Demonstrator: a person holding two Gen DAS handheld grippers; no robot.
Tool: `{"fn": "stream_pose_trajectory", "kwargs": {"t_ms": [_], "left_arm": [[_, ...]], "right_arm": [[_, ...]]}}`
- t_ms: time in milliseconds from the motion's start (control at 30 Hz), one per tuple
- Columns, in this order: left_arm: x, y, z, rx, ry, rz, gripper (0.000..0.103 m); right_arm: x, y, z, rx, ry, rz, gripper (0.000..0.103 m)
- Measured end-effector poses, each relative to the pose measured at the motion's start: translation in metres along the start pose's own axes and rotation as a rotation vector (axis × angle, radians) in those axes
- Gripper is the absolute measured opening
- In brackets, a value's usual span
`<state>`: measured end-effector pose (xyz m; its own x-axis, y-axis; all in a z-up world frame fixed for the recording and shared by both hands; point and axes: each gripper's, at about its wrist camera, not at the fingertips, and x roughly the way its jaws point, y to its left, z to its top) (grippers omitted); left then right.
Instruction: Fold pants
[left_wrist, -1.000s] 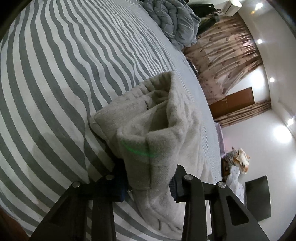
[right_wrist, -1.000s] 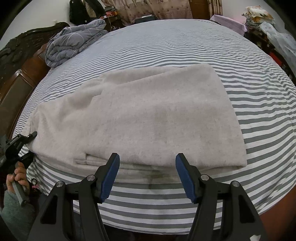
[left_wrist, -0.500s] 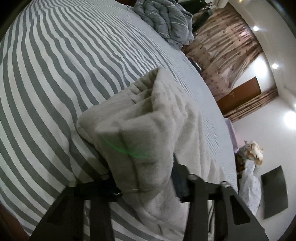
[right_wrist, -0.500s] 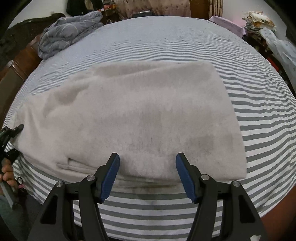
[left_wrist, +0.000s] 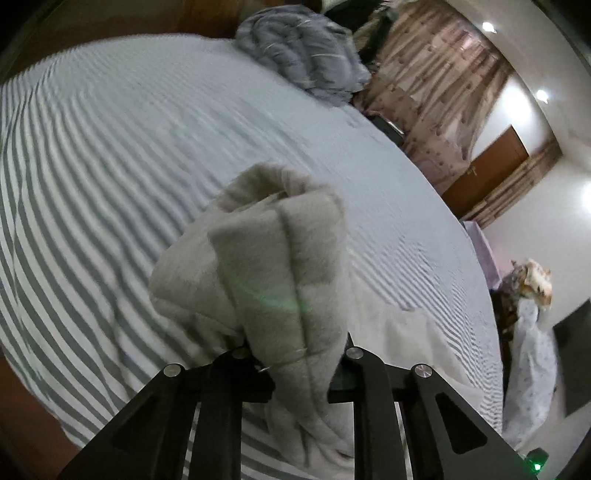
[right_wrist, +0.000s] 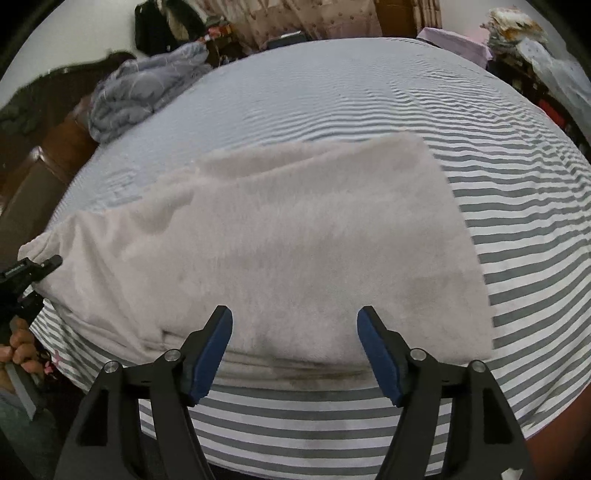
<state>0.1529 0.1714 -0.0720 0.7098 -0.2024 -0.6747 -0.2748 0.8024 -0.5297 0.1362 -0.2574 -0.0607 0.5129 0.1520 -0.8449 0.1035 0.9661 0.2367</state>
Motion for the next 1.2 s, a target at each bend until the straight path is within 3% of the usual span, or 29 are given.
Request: {"fn": "stream_pose_trajectory", "kwargs": {"t_ms": [200,367,533,700,833,933,1200], "left_arm": [[-0.02,-0.092,-0.005,0.142,-0.036,0.049,0.017],[-0.027,-0.183,-0.028,0.304,-0.067,0.032,0.017],[-0.01,-0.264,-0.074,0.47,-0.029,-0.02,0.017],[0.023,-0.331,-0.141,0.614,0.055,-0.047,0.017],[0.05,-0.358,-0.201,0.709,0.115,-0.039,0.017],[0.064,-0.363,-0.237,0.775,0.106,0.006,0.017],[0.076,-0.368,-0.268,0.879,0.076,0.117,0.024]], "right_arm": [[-0.031,-0.033,0.006,0.077,-0.078,0.041,0.068],[-0.051,-0.068,0.005,0.149,-0.121,0.065,0.068],[-0.055,-0.108,-0.002,0.242,-0.133,0.08,0.068],[-0.052,-0.142,-0.012,0.315,-0.126,0.082,0.068],[-0.049,-0.166,-0.019,0.358,-0.121,0.082,0.068],[-0.049,-0.18,-0.024,0.38,-0.119,0.084,0.068],[-0.047,-0.198,-0.032,0.423,-0.119,0.092,0.068]]}}
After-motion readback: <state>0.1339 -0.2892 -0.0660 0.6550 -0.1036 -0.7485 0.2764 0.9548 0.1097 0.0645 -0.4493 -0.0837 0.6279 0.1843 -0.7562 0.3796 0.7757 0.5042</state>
